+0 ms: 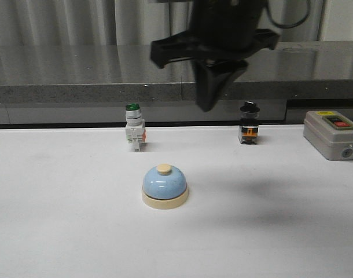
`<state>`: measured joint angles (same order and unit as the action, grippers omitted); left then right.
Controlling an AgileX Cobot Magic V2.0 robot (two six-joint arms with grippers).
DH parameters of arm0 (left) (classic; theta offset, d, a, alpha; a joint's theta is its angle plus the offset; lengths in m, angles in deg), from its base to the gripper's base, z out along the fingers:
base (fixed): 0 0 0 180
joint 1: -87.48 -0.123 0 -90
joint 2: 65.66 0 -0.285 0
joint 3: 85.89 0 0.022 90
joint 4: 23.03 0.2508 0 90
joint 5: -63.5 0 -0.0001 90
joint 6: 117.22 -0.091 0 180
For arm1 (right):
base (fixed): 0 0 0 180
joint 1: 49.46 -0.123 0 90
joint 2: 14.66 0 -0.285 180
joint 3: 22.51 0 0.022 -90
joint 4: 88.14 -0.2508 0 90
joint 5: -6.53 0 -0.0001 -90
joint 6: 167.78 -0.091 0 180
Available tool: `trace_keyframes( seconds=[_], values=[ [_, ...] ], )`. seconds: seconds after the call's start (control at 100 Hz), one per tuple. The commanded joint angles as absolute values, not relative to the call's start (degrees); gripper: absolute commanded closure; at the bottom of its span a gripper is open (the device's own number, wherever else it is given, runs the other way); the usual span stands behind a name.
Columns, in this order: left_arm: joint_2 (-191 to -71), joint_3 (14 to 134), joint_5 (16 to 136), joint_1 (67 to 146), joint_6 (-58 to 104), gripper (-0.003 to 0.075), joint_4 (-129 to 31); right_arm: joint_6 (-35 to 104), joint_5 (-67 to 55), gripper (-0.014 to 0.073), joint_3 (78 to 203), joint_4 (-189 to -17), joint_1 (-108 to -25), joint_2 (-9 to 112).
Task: Place and press bell with both arms
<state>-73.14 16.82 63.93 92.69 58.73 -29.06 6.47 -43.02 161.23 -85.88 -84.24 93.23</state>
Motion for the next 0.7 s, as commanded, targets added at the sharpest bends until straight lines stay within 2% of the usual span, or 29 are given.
trace_keyframes(
  seconds=[0.0, 0.42, 0.69],
  values=[
    [-71.17, 15.69, 59.33, 92.45, 58.91, 0.0739, -29.16, 5.87, -41.53, 0.0662, 159.07, -85.10, -80.52, 86.07],
    [-71.17, 15.69, 59.33, 92.45, 58.91, 0.0739, -29.16, 5.28, -39.10, 0.0662, 140.35, -85.15, -59.39, 66.45],
    [-71.17, 15.69, 59.33, 92.45, 58.91, 0.0739, -29.16, 4.84, -37.39, 0.0662, 129.58, -85.15, -52.94, 52.84]
  ],
)
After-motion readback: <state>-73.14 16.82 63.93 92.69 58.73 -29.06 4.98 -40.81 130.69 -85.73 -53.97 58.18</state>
